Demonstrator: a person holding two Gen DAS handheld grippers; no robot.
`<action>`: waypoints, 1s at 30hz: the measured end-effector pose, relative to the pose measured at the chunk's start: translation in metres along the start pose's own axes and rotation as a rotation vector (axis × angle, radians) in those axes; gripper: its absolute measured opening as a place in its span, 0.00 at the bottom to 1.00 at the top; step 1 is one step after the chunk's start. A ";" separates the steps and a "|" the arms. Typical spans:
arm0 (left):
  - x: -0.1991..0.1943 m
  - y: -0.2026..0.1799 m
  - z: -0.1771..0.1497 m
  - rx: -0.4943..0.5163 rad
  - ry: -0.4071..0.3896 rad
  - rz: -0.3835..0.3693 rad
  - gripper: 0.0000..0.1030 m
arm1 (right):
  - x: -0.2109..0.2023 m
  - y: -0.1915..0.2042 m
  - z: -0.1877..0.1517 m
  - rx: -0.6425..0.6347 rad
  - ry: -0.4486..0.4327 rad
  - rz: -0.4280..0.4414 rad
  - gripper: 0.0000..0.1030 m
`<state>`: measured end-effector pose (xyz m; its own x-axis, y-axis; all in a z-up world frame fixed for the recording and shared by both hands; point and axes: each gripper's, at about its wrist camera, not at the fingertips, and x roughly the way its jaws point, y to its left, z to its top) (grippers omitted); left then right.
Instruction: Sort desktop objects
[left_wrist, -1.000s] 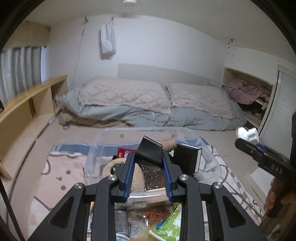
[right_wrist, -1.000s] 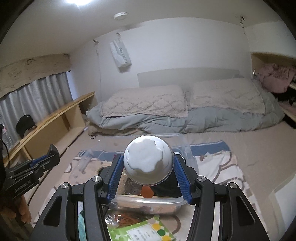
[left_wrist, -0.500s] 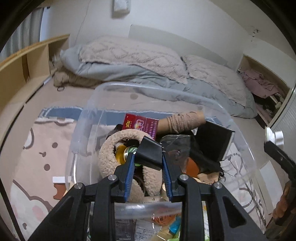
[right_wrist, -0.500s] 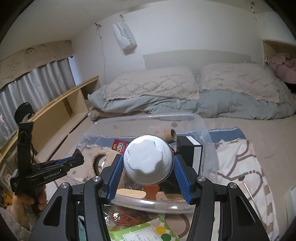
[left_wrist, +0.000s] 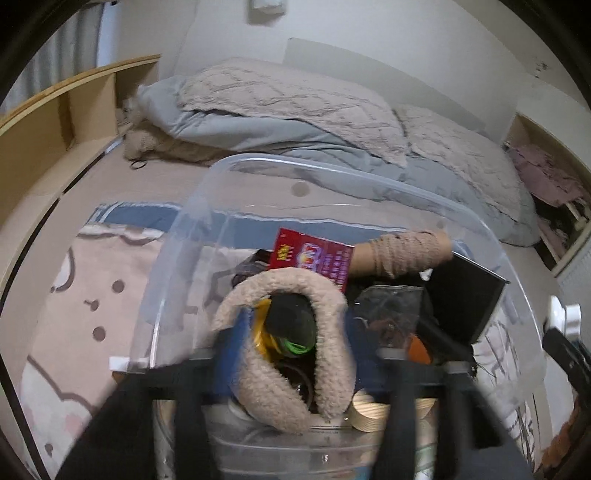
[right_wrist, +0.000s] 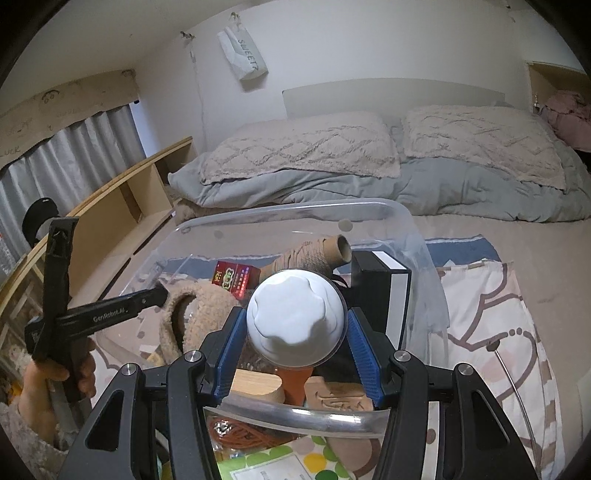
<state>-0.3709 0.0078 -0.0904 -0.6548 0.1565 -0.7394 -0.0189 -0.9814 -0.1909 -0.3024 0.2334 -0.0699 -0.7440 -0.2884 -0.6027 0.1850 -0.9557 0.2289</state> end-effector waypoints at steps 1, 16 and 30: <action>-0.002 0.003 0.000 -0.017 -0.012 -0.011 0.72 | 0.000 0.000 0.000 -0.001 0.001 0.000 0.54; -0.017 0.008 -0.007 -0.003 -0.036 -0.016 0.72 | 0.013 0.000 -0.005 0.062 0.090 0.005 0.54; -0.035 -0.012 -0.016 0.105 -0.086 -0.043 0.72 | 0.030 -0.010 -0.013 0.122 0.158 -0.037 0.55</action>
<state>-0.3354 0.0160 -0.0726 -0.7138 0.1933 -0.6732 -0.1249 -0.9809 -0.1492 -0.3186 0.2336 -0.0999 -0.6369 -0.2681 -0.7229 0.0729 -0.9543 0.2898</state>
